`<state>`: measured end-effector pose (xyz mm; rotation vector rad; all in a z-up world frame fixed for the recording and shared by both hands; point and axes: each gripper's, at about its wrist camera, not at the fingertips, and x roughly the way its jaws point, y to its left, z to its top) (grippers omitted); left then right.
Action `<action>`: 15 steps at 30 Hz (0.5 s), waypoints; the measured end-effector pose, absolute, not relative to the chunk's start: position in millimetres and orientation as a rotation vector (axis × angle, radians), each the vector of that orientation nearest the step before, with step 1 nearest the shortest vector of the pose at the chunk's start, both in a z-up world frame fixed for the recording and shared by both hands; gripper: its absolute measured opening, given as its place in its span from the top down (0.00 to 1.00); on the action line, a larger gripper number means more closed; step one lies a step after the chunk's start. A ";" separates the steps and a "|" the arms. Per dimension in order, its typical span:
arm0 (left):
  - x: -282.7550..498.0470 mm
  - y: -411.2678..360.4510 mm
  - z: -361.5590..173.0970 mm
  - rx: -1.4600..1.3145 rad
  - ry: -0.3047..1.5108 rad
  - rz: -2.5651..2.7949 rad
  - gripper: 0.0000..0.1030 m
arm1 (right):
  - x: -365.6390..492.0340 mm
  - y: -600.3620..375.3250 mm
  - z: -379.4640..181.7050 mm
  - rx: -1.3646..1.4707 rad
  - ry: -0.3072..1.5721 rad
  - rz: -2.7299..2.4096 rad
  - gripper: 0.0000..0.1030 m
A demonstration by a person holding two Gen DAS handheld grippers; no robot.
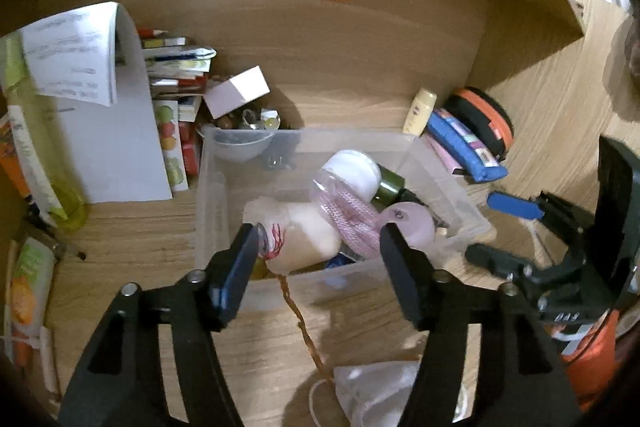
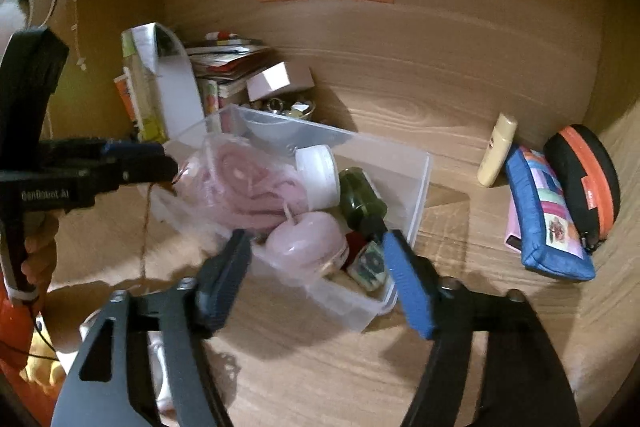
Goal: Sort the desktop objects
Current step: 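Open the right tool to drop the card while the left tool releases the seashell into the bin, then grasp the white drawstring bag with the right tool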
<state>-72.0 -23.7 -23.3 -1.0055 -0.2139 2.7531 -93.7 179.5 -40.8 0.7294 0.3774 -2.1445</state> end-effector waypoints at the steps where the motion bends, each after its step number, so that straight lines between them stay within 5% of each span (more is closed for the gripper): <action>1: -68.3 -24.3 -22.2 -1.010 -0.215 2.753 0.38 | -88.0 181.0 -40.3 0.722 0.383 -2.140 0.27; 4: -58.0 -25.1 -23.4 -1.030 -0.203 2.769 0.26 | -73.5 183.1 -42.2 0.736 0.387 -2.101 0.24; 15: -13.0 -38.8 -74.1 -1.251 -0.265 2.717 0.25 | -11.7 158.0 -78.7 0.835 0.401 -1.779 0.06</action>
